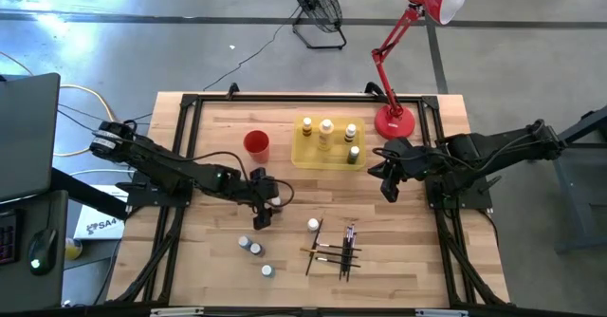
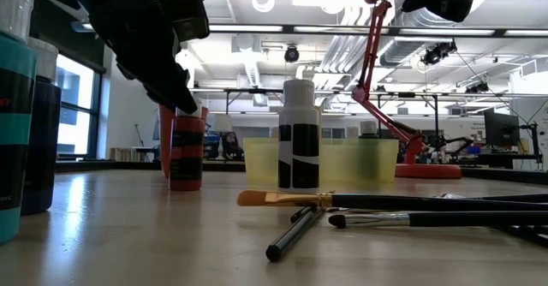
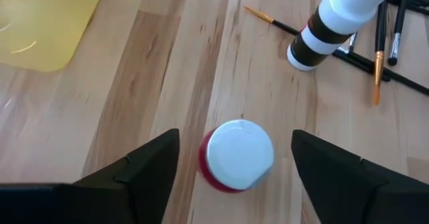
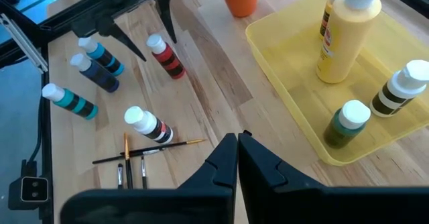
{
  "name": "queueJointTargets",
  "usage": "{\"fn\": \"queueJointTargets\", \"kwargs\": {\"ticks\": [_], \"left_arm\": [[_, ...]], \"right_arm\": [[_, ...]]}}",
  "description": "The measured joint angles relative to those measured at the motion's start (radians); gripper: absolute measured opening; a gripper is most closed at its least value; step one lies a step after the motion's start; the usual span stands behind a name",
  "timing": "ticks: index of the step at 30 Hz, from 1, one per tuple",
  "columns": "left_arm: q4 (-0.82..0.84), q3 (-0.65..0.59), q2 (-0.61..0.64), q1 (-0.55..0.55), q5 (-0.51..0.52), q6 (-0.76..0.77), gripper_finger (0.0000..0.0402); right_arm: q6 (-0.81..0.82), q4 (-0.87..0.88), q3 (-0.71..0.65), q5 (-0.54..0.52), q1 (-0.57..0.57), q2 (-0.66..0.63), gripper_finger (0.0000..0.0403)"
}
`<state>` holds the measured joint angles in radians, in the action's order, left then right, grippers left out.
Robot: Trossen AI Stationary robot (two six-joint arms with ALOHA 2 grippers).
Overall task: Pick & Place Paint Supplies
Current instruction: Put the red paint bottle into the yellow bin
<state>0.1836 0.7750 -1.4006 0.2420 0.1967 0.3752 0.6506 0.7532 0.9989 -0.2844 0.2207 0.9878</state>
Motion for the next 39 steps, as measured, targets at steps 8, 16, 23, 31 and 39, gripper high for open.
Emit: {"fn": "queueJointTargets", "kwargs": {"ticks": [8,16,23,31,39], "left_arm": [[0.000,0.000,0.000,0.000,0.000,0.000,0.0224],[0.000,0.000,0.000,0.000,0.008,-0.001,0.0216],[0.001,0.000,0.000,0.000,0.044,-0.004,0.0216],[0.006,0.000,0.000,0.000,0.054,-0.006,0.0216],[0.006,0.000,0.000,0.000,0.049,0.005,0.0216]], "right_arm": [[0.000,0.000,0.000,0.000,0.000,0.000,0.0005],[0.000,0.000,0.000,0.000,0.000,0.000,0.0005],[0.000,0.000,0.000,0.000,0.000,0.000,0.0005],[0.000,0.000,0.000,0.000,0.000,0.000,0.0005],[0.000,0.000,0.000,0.000,0.000,0.000,0.0005]]}}
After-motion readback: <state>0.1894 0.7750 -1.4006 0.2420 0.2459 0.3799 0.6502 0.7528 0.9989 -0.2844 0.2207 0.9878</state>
